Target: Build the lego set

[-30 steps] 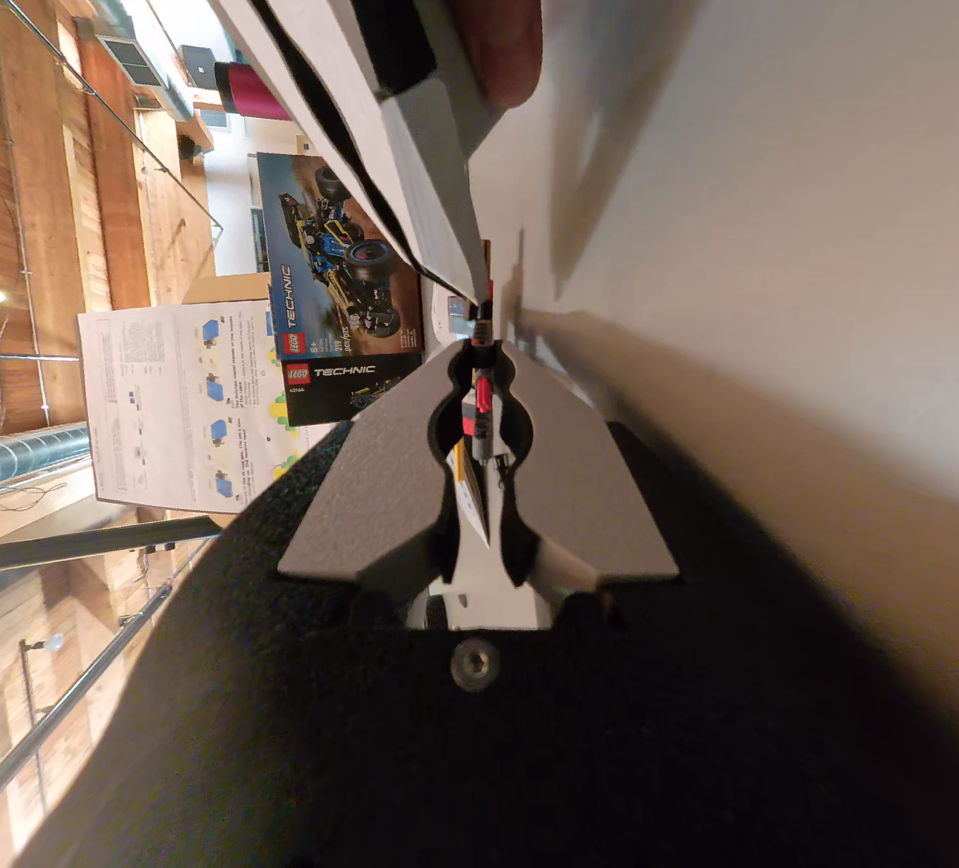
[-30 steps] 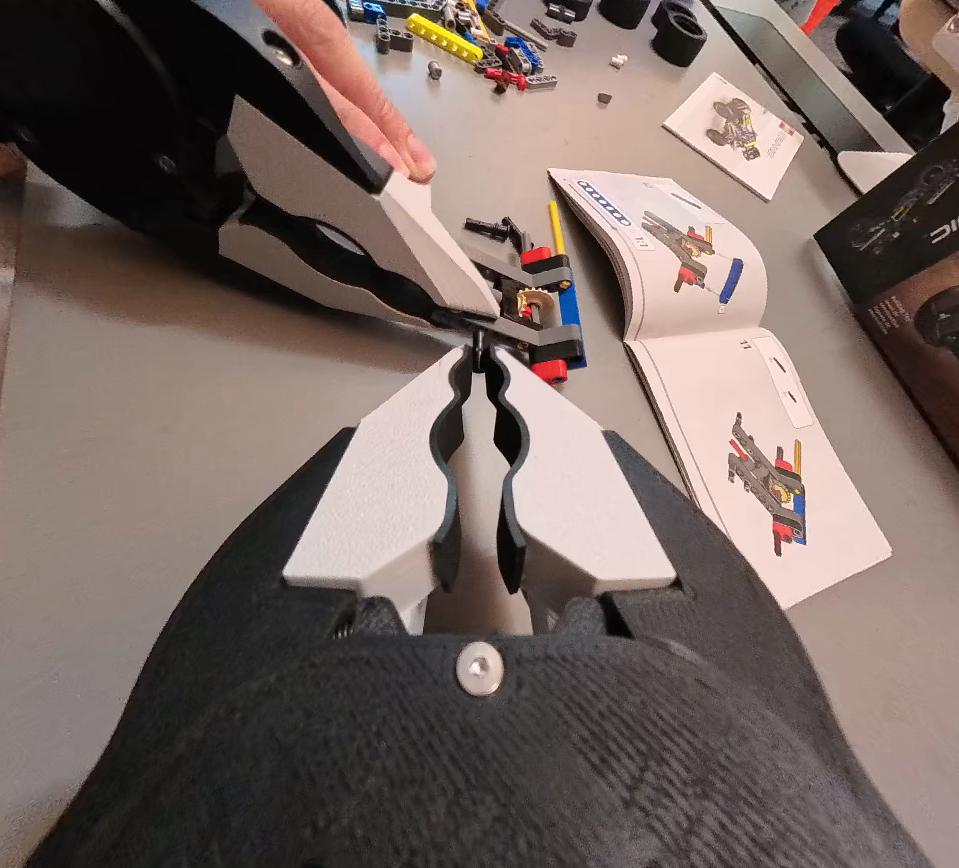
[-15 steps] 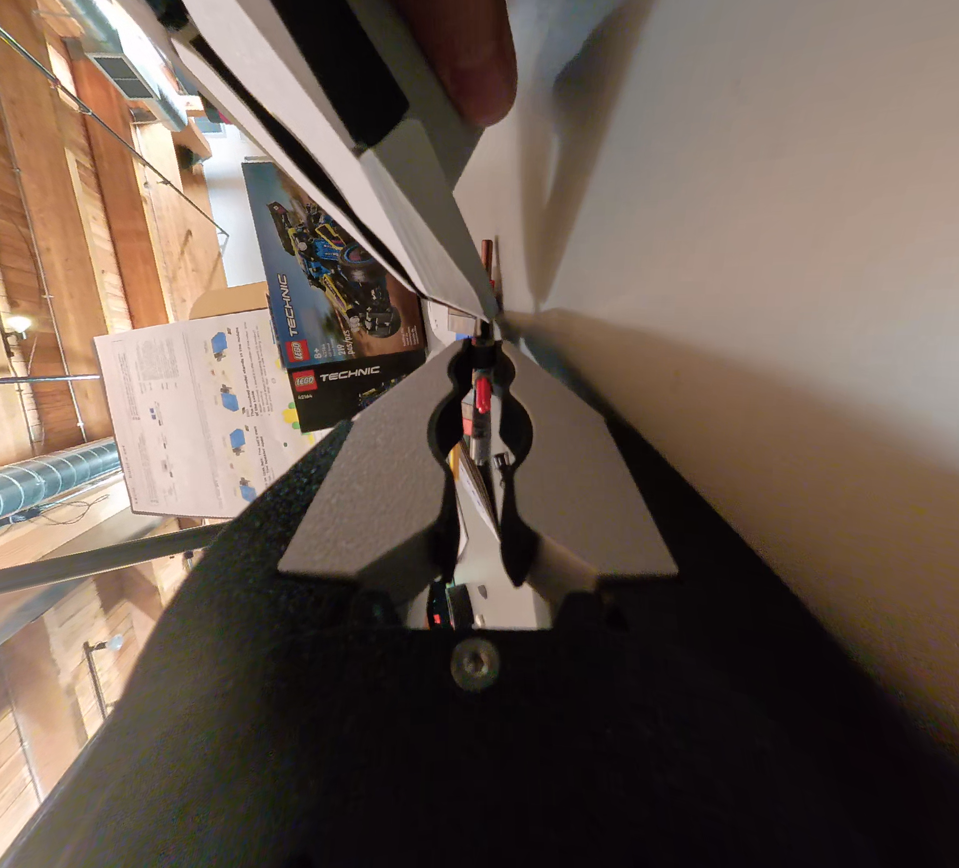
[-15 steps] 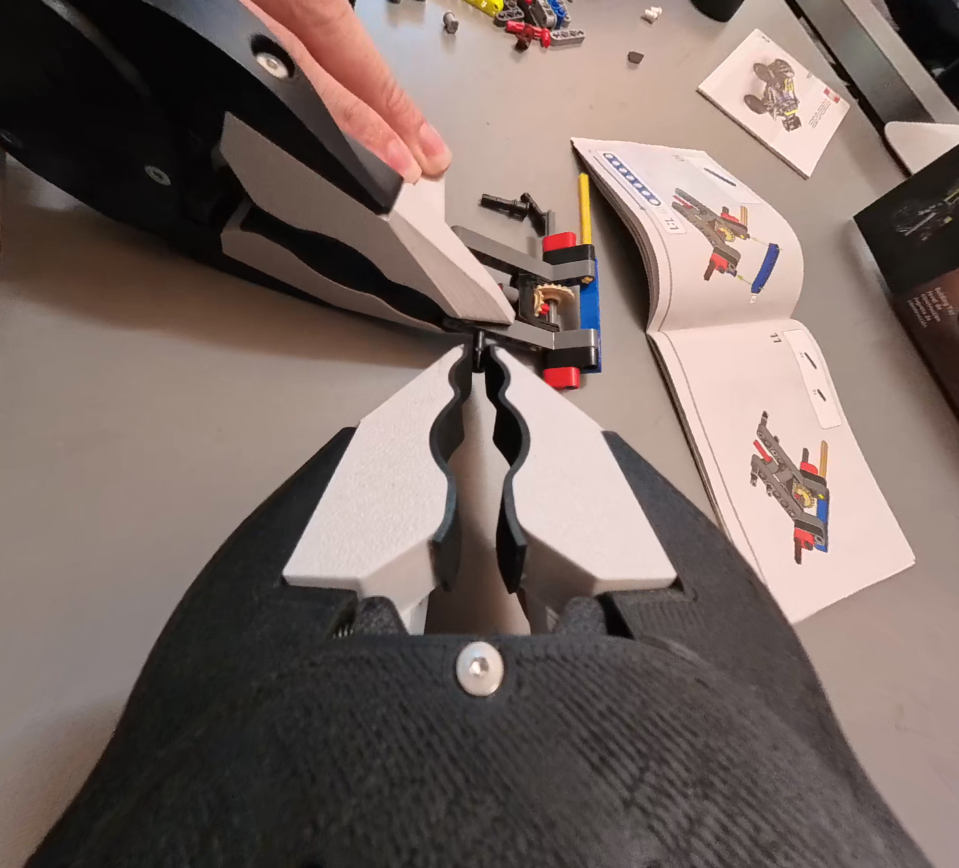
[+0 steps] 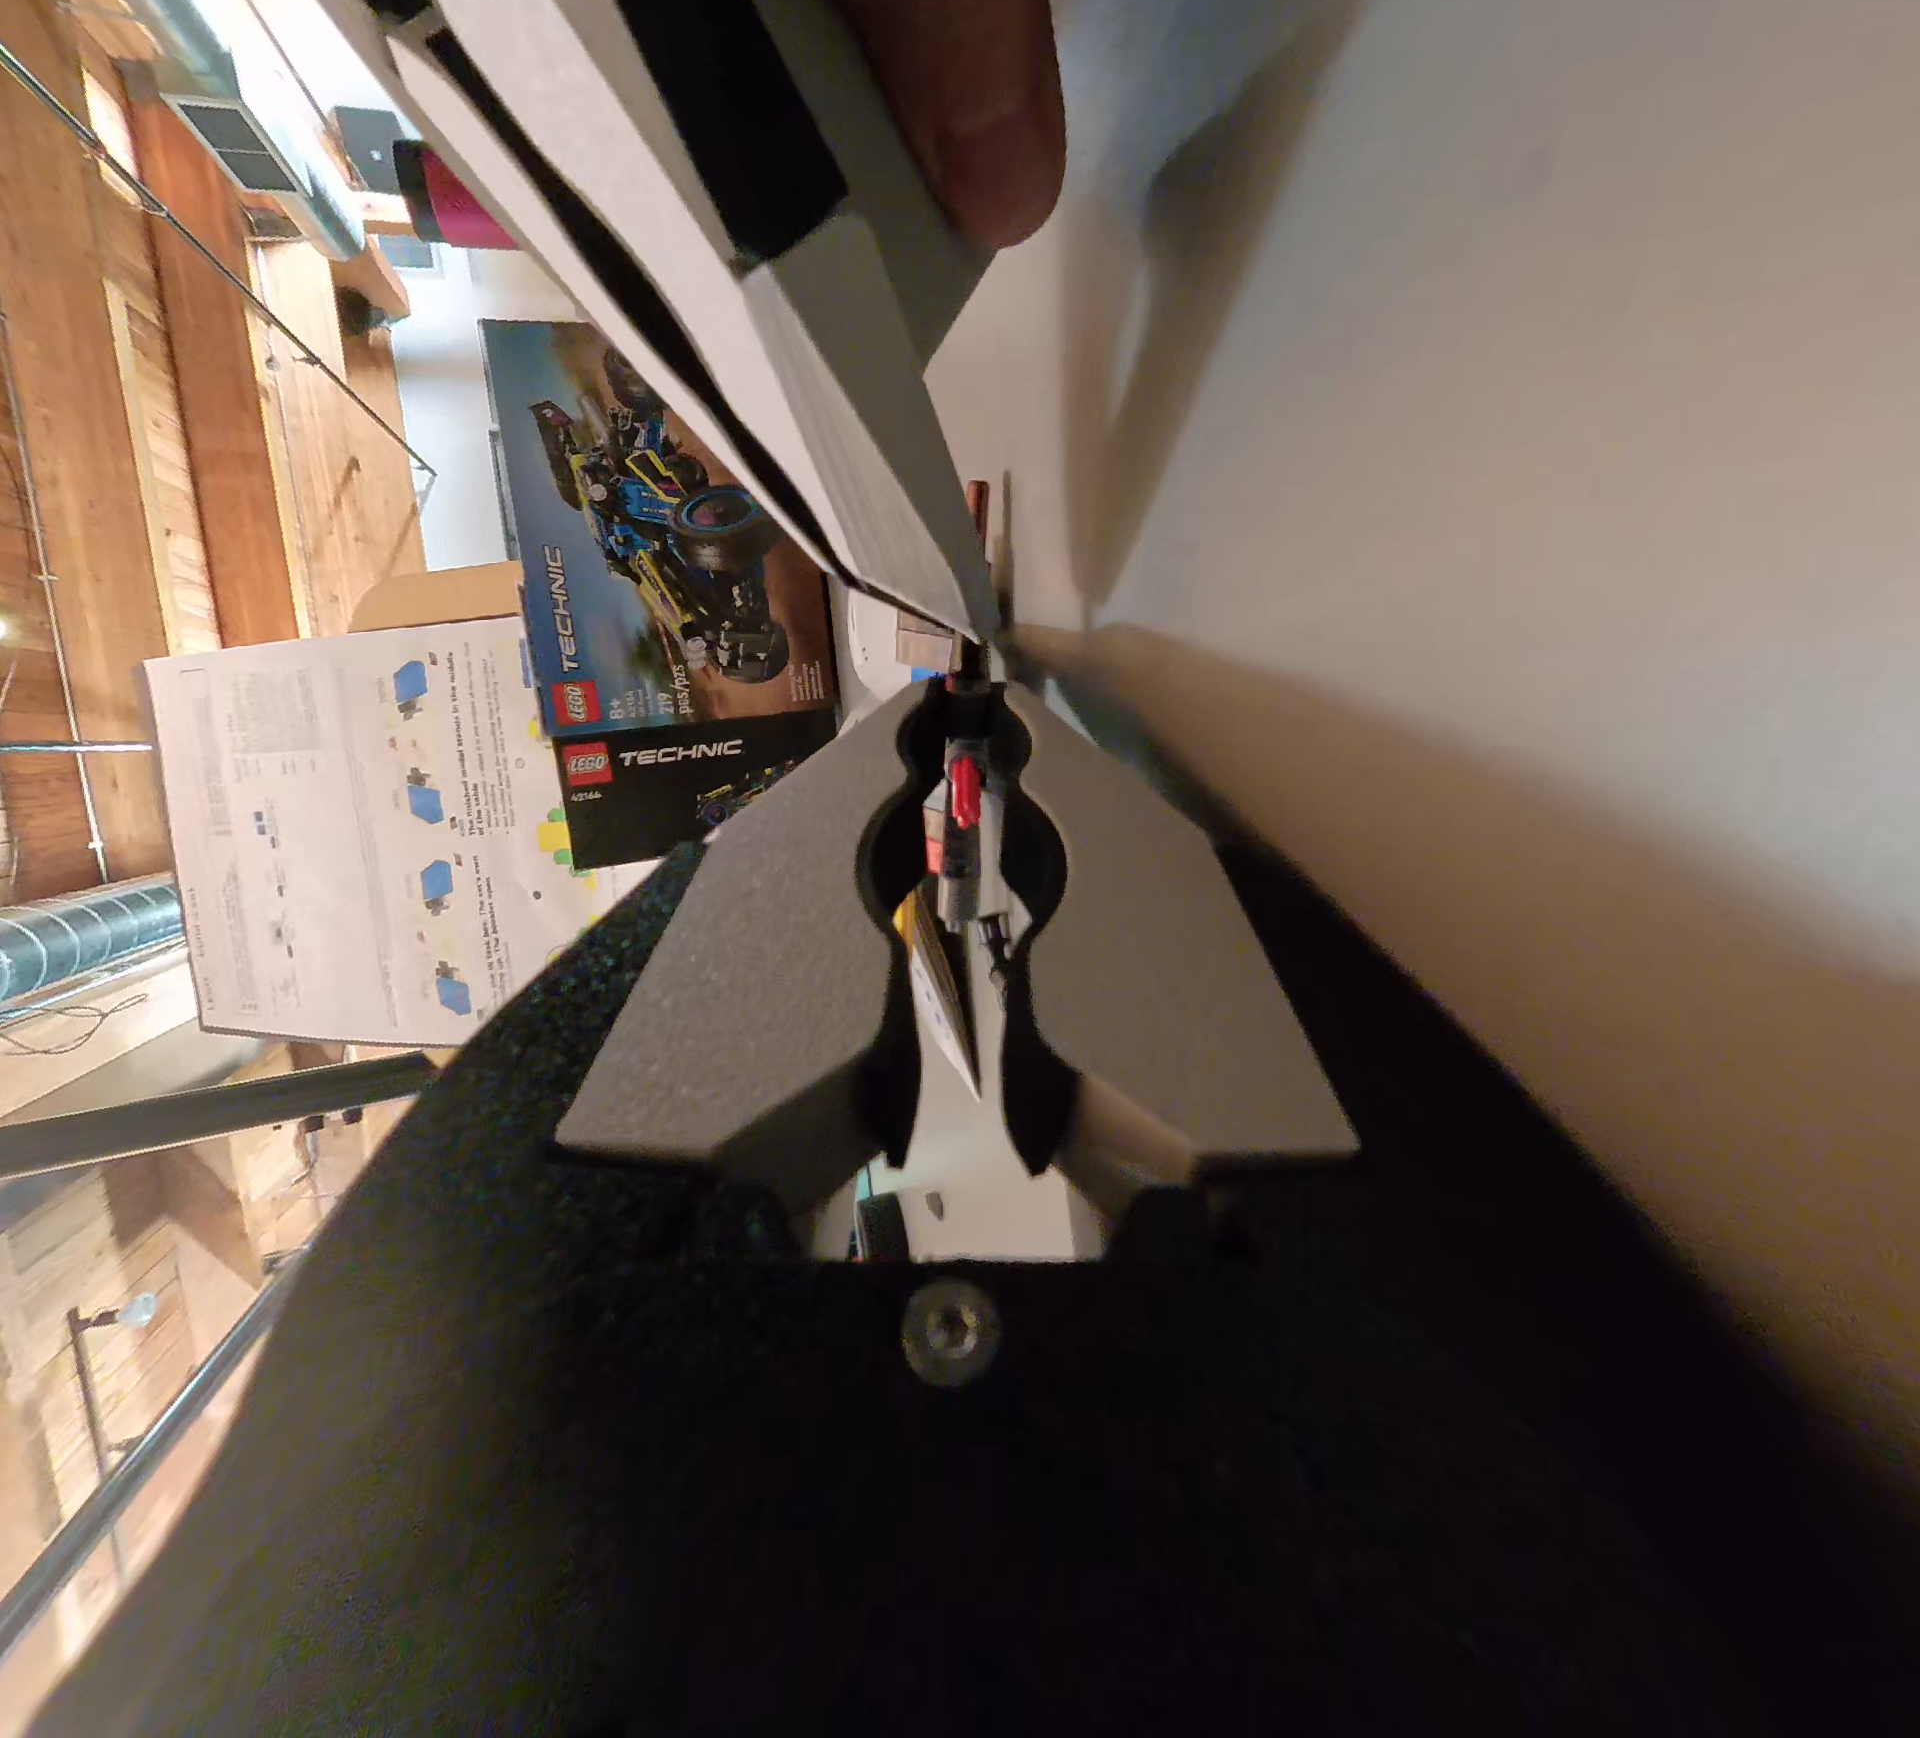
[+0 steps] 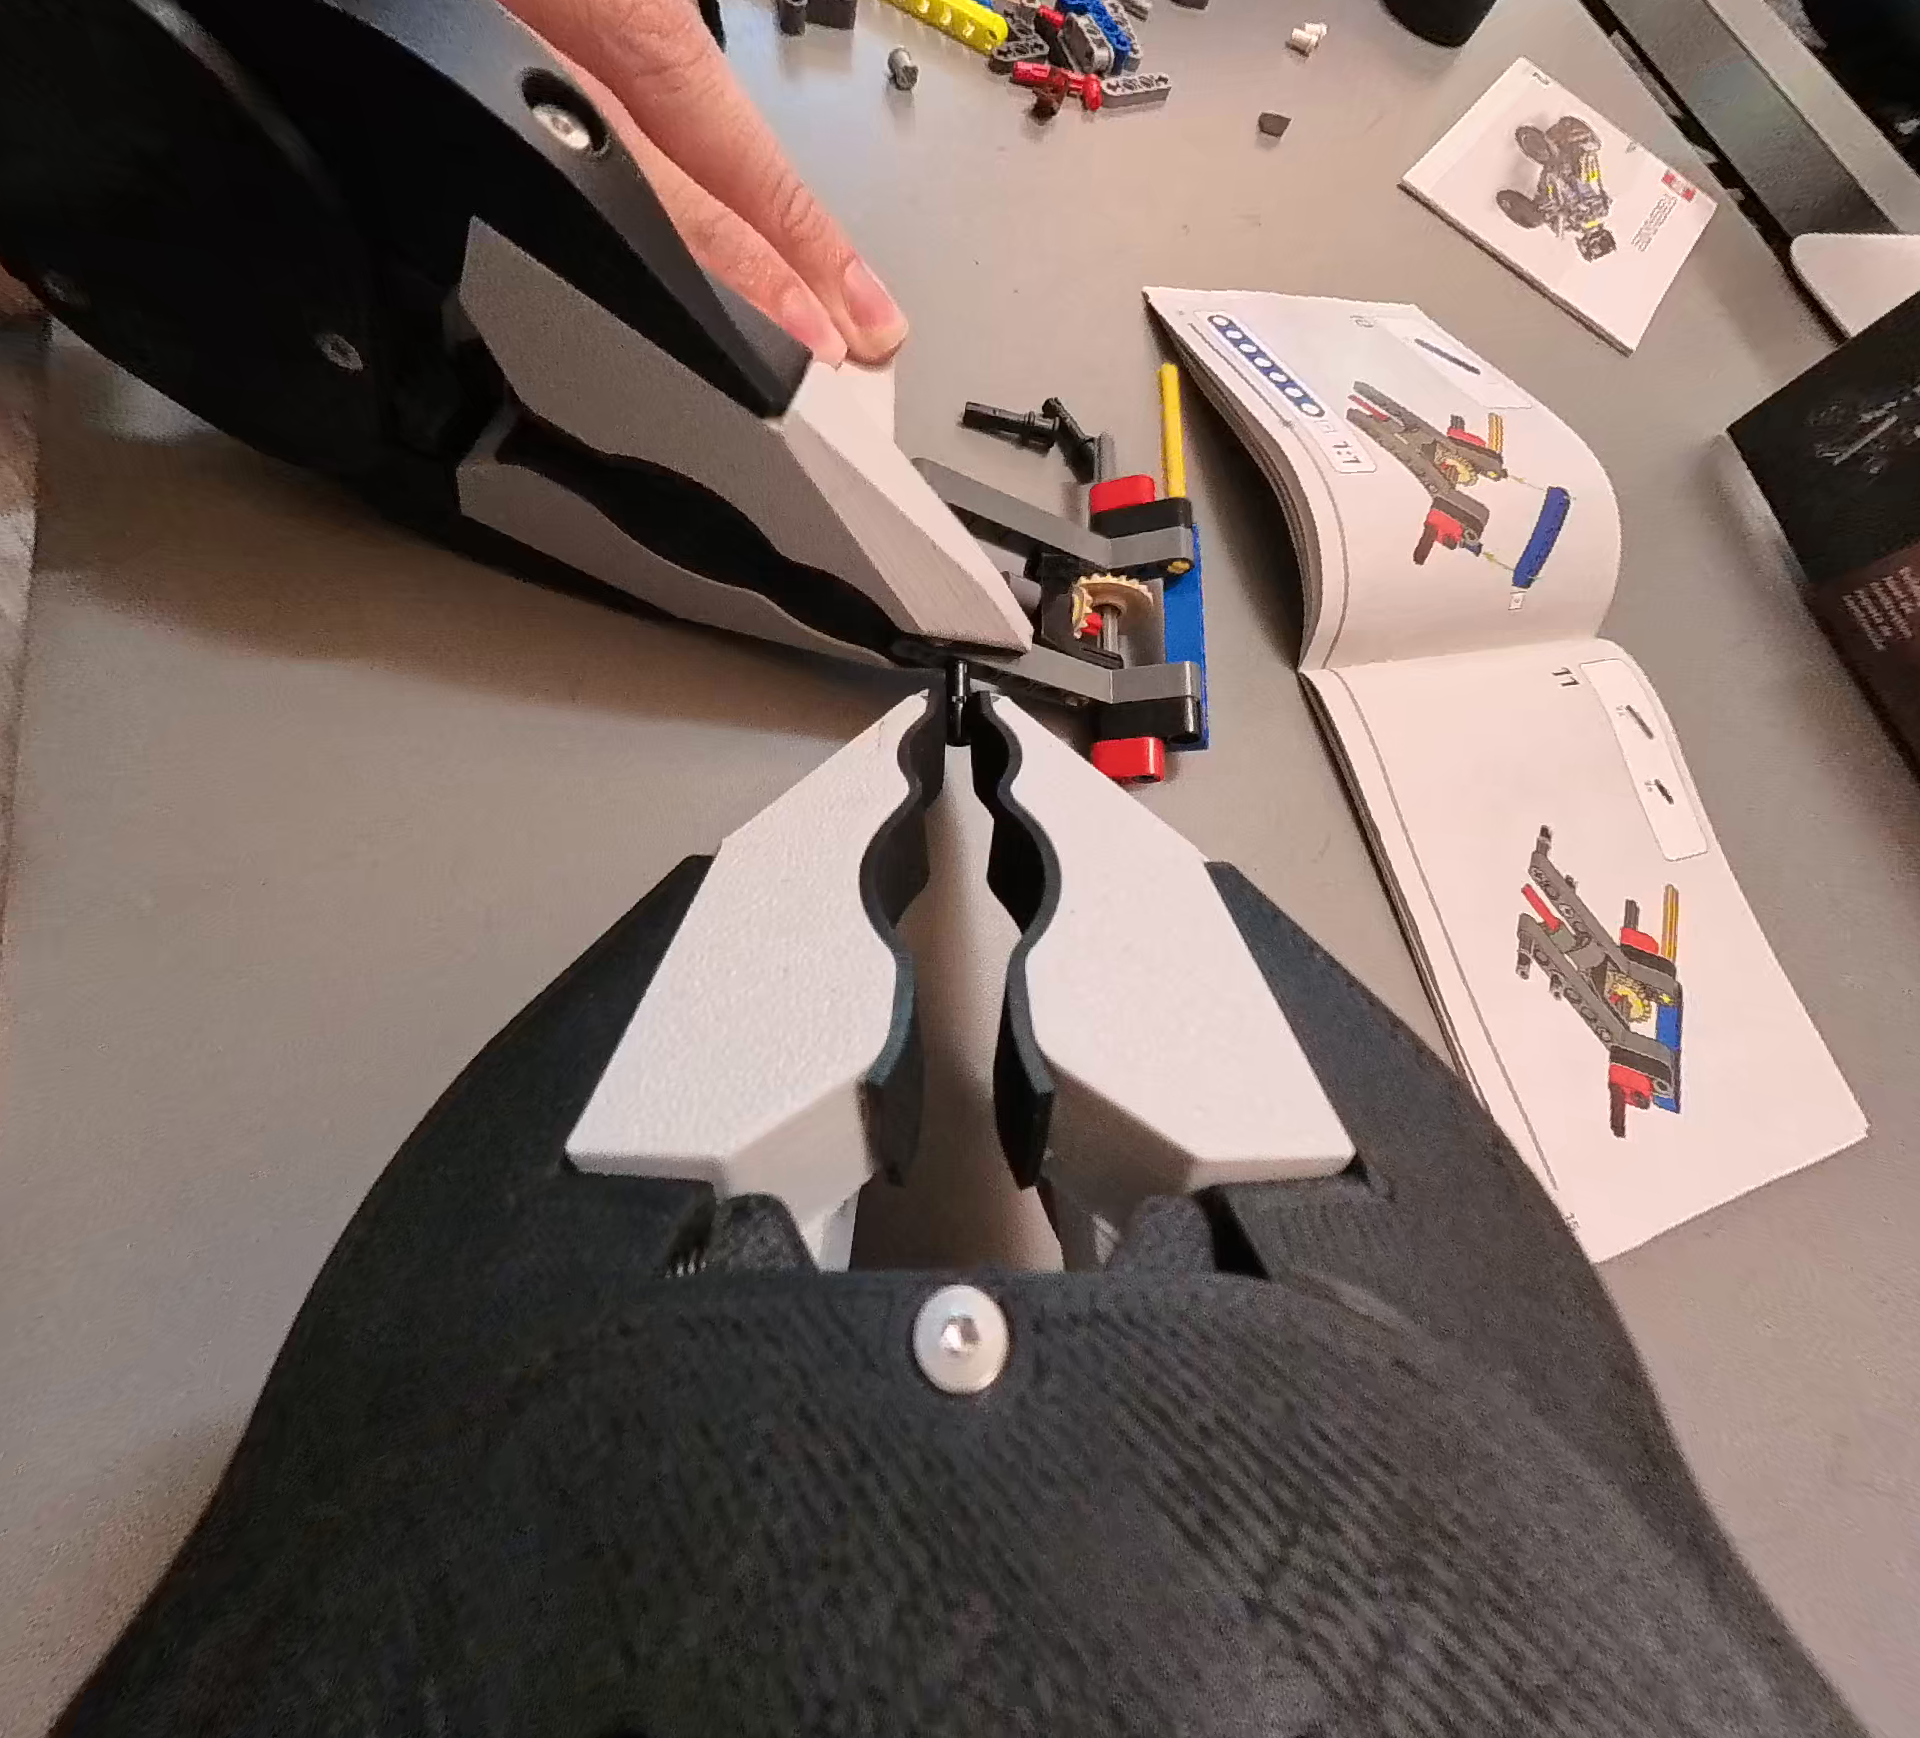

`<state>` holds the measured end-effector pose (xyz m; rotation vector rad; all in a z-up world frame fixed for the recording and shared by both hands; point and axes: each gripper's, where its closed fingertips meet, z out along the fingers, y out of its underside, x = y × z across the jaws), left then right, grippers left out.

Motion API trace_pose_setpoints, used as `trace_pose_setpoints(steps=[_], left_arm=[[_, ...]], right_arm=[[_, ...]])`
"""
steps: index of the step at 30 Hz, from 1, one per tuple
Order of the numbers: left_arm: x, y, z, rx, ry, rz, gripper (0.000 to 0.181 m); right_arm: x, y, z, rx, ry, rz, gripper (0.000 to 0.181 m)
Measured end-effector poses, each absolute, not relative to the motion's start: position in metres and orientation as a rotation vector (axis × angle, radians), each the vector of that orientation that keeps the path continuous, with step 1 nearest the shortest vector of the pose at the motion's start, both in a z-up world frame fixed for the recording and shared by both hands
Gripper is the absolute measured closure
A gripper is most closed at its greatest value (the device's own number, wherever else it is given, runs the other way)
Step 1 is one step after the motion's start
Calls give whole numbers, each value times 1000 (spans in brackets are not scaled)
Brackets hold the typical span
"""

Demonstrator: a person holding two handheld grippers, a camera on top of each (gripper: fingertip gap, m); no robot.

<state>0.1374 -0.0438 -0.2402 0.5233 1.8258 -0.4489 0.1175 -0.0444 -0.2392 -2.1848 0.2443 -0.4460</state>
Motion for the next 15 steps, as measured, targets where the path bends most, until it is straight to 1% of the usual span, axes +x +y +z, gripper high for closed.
trace_pose_setpoints(steps=[7,15], left_arm=[[133,-46,-238,515,1840,-522,176],[134,-46,-240,547,1820,-468,176]], right_arm=[[119,-47,-239,-2180,259,-435,177],[120,-47,-241,-2203,245,-479,178]])
